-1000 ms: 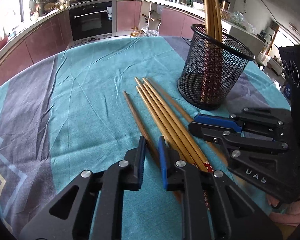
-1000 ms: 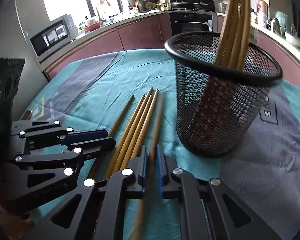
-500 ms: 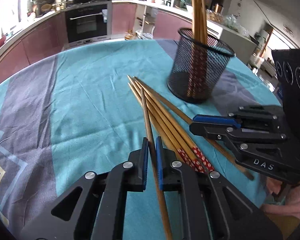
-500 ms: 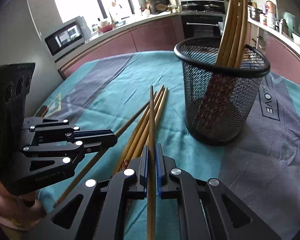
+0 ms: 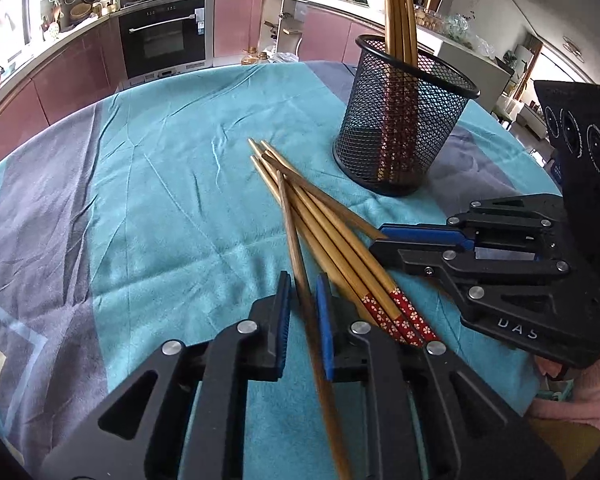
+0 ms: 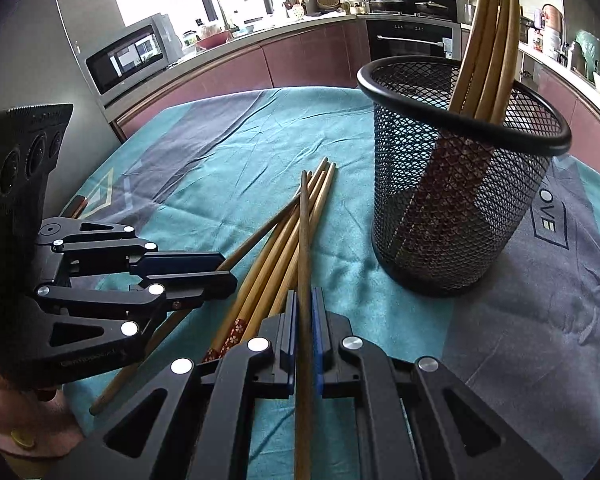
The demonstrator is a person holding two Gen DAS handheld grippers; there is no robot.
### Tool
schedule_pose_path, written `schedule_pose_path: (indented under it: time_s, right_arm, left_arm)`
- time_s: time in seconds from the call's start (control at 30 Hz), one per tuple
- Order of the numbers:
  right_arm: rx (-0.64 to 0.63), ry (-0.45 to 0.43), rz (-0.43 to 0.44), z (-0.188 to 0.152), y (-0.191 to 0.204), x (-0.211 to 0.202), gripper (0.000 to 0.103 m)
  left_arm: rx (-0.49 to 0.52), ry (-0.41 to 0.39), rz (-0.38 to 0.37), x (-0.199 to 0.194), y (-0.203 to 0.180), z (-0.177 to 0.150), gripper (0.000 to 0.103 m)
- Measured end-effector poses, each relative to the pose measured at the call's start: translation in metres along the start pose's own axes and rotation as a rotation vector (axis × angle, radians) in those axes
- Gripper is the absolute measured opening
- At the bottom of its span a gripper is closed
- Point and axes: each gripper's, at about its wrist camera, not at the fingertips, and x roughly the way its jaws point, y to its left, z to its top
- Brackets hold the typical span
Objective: Organize utensils
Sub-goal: 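Close the left tool on a red-tipped chopstick while the right tool grasps another, then lift both held chopsticks upright and carry them over the mesh cup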
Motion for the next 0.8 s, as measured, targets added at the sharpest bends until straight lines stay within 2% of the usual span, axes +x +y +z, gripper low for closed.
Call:
schedule_pose_path:
  time_s: [0.23, 0.4, 0.8]
  right_arm:
    - [0.01, -0.027, 0.005, -0.002, -0.002, -0.01, 0.006]
    - [0.004, -0.068, 0.019, -0.002, -0.001, -0.025, 0.006]
    - [0.013, -0.206, 0.021, 0.008, -0.005, -0.078, 0.006]
  left_arm:
    - [-0.024, -0.011, 0.004, -0.003, 0.001, -0.001, 0.007]
    - [-0.028, -0.032, -0.016, -0.014, 0.0, -0.001, 0.007]
    - [-0.02, -0.171, -0.104, -0.068, -0.004, 0.015, 0.007]
